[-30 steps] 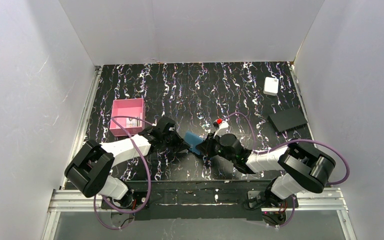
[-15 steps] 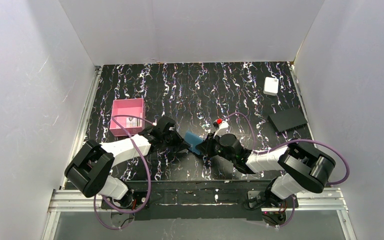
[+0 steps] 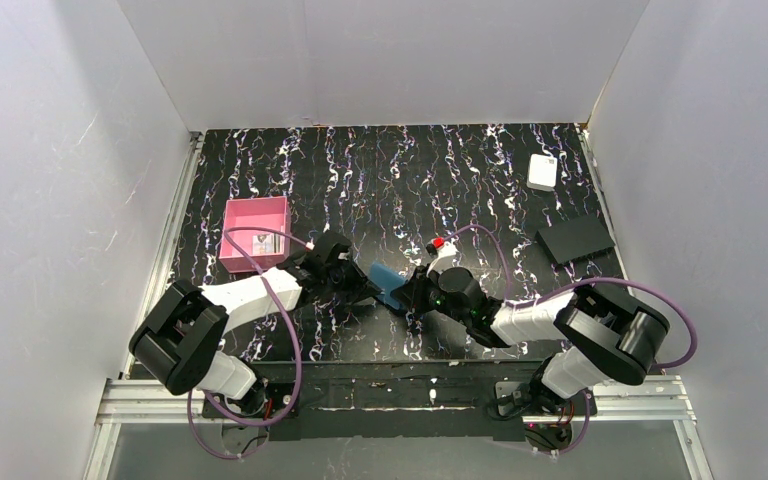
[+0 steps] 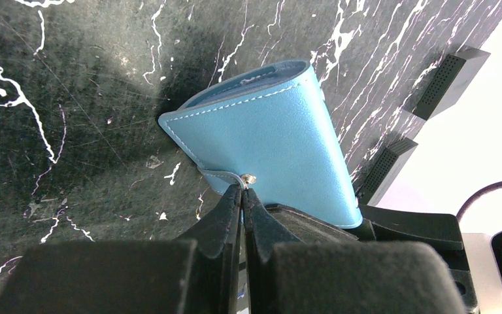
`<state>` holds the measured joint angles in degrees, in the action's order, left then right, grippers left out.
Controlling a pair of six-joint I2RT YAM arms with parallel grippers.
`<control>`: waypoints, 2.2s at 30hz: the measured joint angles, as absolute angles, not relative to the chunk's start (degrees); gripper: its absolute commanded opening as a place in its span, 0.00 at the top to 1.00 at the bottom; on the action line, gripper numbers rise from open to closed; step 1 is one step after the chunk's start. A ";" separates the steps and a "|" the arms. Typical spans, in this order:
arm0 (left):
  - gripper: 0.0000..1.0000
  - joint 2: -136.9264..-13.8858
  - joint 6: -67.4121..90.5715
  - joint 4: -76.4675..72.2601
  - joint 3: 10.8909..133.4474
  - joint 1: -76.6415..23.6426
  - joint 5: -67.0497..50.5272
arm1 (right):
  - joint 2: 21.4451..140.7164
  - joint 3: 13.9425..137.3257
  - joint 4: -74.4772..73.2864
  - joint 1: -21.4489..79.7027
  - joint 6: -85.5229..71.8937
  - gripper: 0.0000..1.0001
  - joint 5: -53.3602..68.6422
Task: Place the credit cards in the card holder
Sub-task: Close the card holder at the center of the board.
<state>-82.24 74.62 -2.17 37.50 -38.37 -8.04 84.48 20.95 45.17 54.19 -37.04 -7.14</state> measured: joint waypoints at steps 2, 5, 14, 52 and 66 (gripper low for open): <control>1.00 -82.24 74.24 -1.96 37.65 -38.37 -8.03 | 84.49 21.00 45.16 54.19 -37.04 0.99 -7.11; 1.00 -82.33 73.86 -1.63 37.93 -38.37 -8.06 | 84.52 21.04 45.15 54.19 -36.99 0.99 -7.10; 1.00 -85.35 73.20 -0.43 40.47 -38.31 -8.96 | 84.85 21.17 45.13 54.24 -36.07 0.99 -7.45; 1.00 -103.81 59.33 23.34 65.70 -36.80 -14.57 | 96.07 14.76 65.89 50.67 -51.97 0.99 -6.91; 1.00 -112.21 56.61 38.44 79.94 -39.33 -8.94 | 91.36 18.40 51.92 49.56 -52.94 0.74 -5.26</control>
